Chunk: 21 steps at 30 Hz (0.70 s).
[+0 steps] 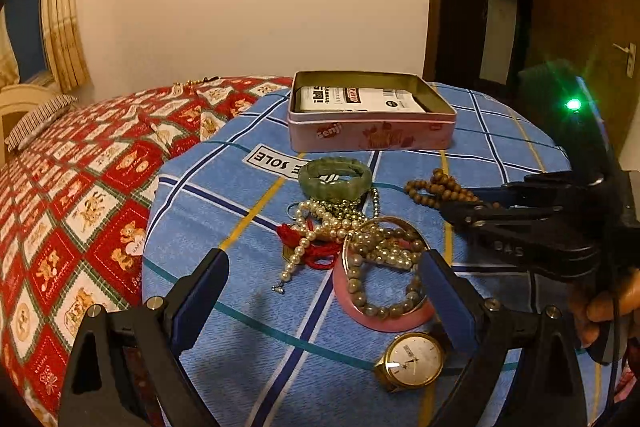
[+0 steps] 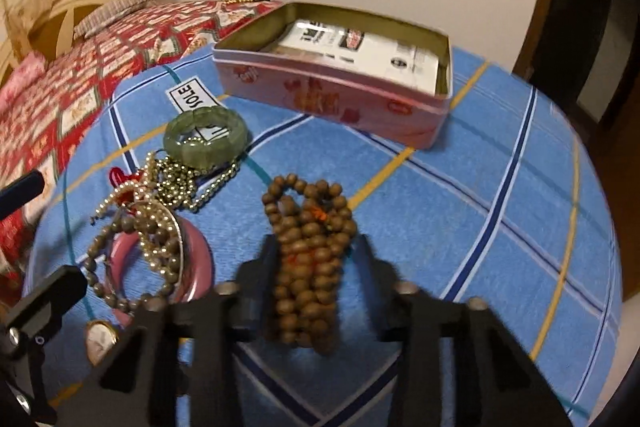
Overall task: Organize jewelry
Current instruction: 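Grasp the brown wooden bead bracelet with the right tool while the left tool grasps the green jade bangle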
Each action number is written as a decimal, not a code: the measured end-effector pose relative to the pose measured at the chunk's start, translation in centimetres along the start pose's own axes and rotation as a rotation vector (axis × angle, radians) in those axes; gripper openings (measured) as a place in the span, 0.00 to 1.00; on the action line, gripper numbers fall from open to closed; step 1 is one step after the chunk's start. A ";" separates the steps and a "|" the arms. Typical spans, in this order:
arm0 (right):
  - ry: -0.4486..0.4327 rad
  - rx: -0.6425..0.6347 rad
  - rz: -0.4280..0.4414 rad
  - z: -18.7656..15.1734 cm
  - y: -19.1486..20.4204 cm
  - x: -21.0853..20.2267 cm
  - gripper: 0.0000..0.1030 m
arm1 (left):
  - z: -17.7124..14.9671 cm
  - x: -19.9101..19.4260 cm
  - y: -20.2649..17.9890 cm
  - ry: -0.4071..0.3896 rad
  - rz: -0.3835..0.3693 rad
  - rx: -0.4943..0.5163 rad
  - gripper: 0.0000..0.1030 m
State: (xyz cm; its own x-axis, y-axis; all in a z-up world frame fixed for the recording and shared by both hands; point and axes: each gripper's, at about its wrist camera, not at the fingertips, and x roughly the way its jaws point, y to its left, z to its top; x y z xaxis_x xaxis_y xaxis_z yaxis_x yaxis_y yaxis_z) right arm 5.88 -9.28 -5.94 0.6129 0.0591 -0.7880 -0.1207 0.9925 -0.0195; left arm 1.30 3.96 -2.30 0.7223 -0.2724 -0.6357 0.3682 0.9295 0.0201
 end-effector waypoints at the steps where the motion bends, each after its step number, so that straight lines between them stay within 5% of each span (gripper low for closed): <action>1: -0.003 0.004 0.008 0.1 -0.3 0.0 0.25 | 0.2 0.0 0.2 -0.003 -0.008 -0.008 0.93; 5: -0.050 0.065 0.042 0.3 -1.6 -0.5 0.25 | 2.2 0.2 1.7 -0.025 -0.067 -0.080 0.93; 11: -0.280 0.137 0.104 0.0 -3.1 -3.9 0.25 | 6.3 4.5 2.2 0.031 -0.170 -0.122 0.93; 18: -0.295 0.183 0.119 0.3 -3.6 -3.8 0.25 | 8.0 10.4 -0.5 0.169 -0.121 -0.054 0.93; 19: -0.289 0.194 0.123 0.4 -3.8 -3.7 0.25 | 7.7 10.9 -0.6 0.185 -0.121 -0.056 0.89; 21: -0.276 0.212 0.133 0.5 -4.1 -3.2 0.25 | 7.5 11.7 -0.7 0.216 -0.115 -0.052 0.66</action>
State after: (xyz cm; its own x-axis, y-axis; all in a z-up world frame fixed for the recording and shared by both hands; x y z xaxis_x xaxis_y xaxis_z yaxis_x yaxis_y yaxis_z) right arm 4.77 -13.45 -3.01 0.7936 0.1870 -0.5790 -0.0666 0.9726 0.2229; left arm 13.89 -1.74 -4.02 0.5334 -0.3233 -0.7817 0.4066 0.9083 -0.0982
